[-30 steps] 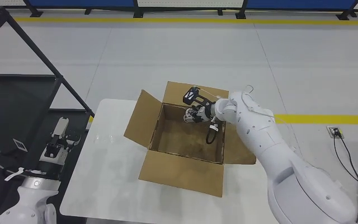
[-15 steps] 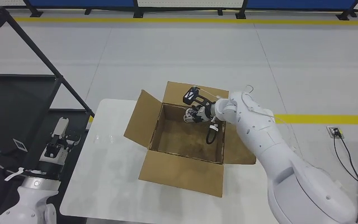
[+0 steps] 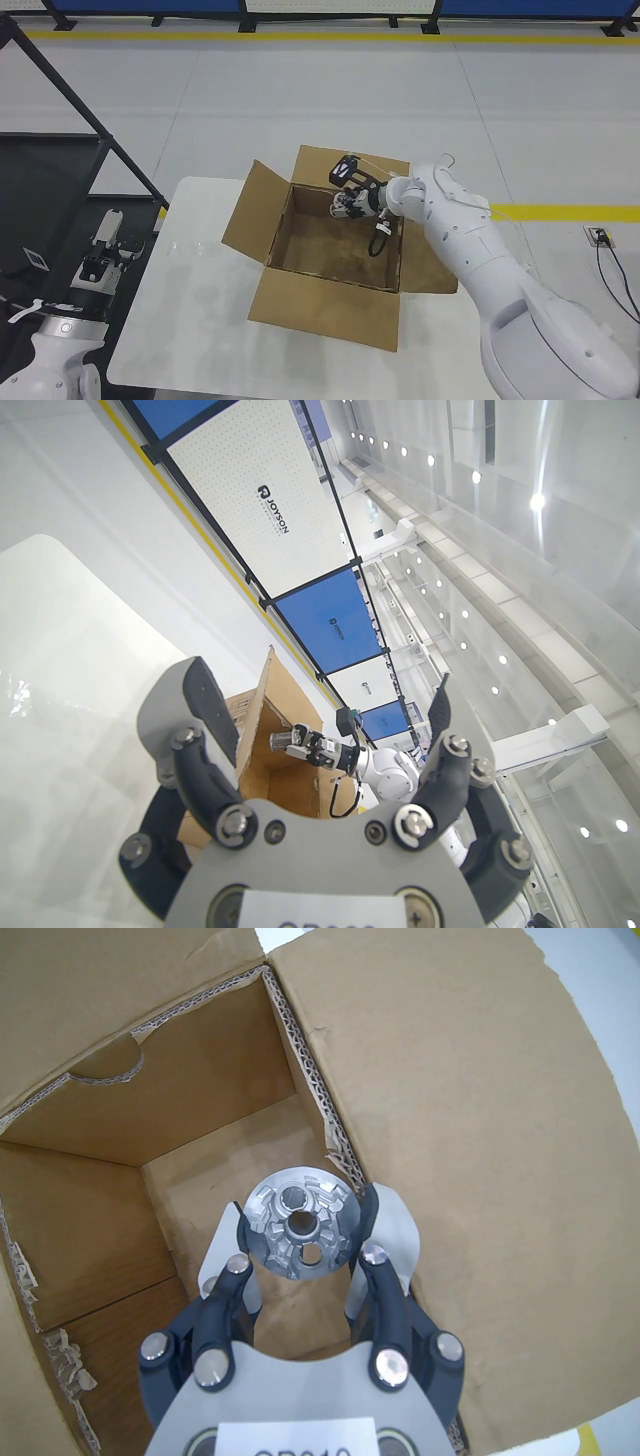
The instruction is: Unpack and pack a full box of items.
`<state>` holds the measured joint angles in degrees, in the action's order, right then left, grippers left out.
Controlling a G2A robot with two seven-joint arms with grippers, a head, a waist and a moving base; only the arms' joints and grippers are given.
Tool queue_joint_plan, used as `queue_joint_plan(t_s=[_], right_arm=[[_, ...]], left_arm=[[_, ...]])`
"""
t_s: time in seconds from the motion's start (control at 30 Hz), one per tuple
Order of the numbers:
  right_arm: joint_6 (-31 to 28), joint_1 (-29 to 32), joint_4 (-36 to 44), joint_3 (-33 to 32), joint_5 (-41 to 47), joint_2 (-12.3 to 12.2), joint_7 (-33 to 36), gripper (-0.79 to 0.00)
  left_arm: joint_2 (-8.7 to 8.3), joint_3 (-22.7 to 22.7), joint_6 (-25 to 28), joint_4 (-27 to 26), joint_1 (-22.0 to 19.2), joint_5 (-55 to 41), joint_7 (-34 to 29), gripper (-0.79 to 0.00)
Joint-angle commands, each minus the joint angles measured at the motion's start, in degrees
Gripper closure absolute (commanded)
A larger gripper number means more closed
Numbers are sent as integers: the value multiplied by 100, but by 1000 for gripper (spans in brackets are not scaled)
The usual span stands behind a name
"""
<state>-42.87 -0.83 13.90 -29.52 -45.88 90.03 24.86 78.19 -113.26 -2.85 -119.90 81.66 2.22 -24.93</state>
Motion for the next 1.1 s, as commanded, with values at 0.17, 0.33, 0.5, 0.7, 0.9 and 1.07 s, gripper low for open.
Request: queue_joint_plan(t_s=[0.17, 0.33, 0.5, 0.7, 0.9, 1.07], right_arm=[[-788, -191, 393, -93, -402, -368, -352, 0], [-921, -133, 1190, -316, -699, -792, -412, 0], [-532, 465, 2937, -1024, -869, -1487, 58, 0], [546, 2680, 6935, -2876, -865, -2474, 2042, 0], [1146, 4617, 9469, -4642, -1009, -2926, 3032, 0], [1794, 5652, 9957, -5930, -1438, -3084, 3135, 0]], left_arm=[[0, 0, 0, 0, 0, 0, 0, -785], [0, 0, 0, 0, 0, 0, 0, -785], [0, 0, 0, 0, 0, 0, 0, -785], [0, 0, 0, 0, 0, 0, 0, -785], [0, 0, 0, 0, 0, 0, 0, -785], [0, 0, 0, 0, 0, 0, 0, -785]])
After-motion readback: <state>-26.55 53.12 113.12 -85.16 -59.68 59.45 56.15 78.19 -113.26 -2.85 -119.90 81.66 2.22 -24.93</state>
